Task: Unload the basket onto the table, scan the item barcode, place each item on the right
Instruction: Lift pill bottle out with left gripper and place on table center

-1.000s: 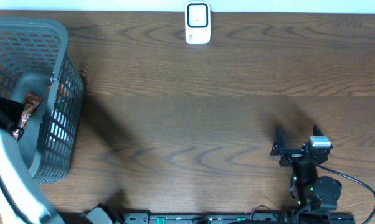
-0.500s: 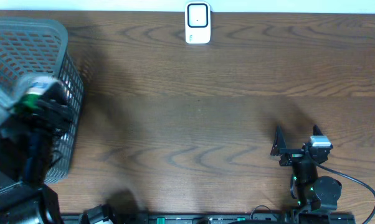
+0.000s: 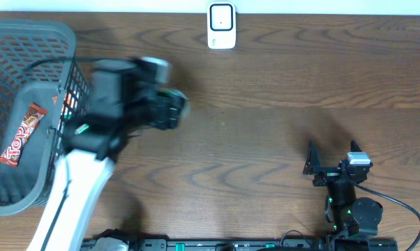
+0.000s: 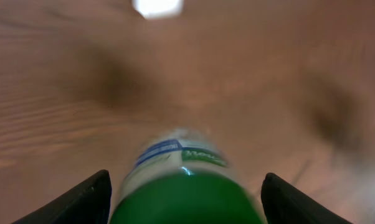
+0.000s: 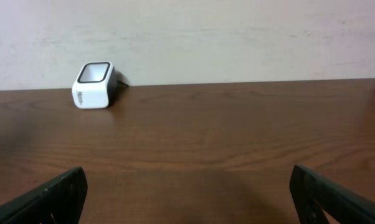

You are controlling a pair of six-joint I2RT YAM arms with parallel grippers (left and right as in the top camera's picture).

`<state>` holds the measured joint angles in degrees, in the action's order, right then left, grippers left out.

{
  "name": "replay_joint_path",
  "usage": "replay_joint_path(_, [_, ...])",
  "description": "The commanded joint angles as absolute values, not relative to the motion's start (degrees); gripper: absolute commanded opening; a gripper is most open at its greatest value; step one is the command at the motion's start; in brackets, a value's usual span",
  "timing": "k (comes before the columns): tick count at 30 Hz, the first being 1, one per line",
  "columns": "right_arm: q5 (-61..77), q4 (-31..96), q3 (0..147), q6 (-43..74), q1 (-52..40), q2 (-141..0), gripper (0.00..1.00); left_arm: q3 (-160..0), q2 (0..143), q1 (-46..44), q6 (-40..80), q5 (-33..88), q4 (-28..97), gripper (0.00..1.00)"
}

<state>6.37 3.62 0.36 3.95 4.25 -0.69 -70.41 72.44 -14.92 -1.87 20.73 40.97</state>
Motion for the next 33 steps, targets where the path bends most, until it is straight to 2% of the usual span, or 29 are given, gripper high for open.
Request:
replay_joint_path(1, [6.3, 3.9, 0.3, 4.7, 4.0, -0.4, 0.99, -71.1, 80.3, -21.0, -11.3, 15.3, 40.2, 0.73])
replay_joint_path(4, [6.3, 3.9, 0.3, 4.7, 4.0, -0.4, 0.99, -71.1, 86.2, -24.5, -13.3, 13.6, 39.9, 0.72])
replay_joint_path(8, [6.3, 3.9, 0.3, 4.7, 4.0, -0.4, 0.99, -71.1, 91.8, -26.7, -13.3, 12.0, 39.6, 0.62])
replay_joint_path(19, [6.3, 3.9, 0.3, 4.7, 4.0, -0.4, 0.99, -71.1, 94.2, -26.5, -11.5, 9.8, 33.0, 0.63])
replay_joint_path(24, [6.3, 3.9, 0.3, 4.7, 4.0, -0.4, 0.99, -71.1, 94.2, -26.5, -11.3, 9.8, 32.5, 0.67])
replay_joint_path(33, [6.3, 3.9, 0.3, 4.7, 4.0, -0.4, 0.99, -71.1, 94.1, -26.5, -10.5, 9.8, 32.5, 0.68])
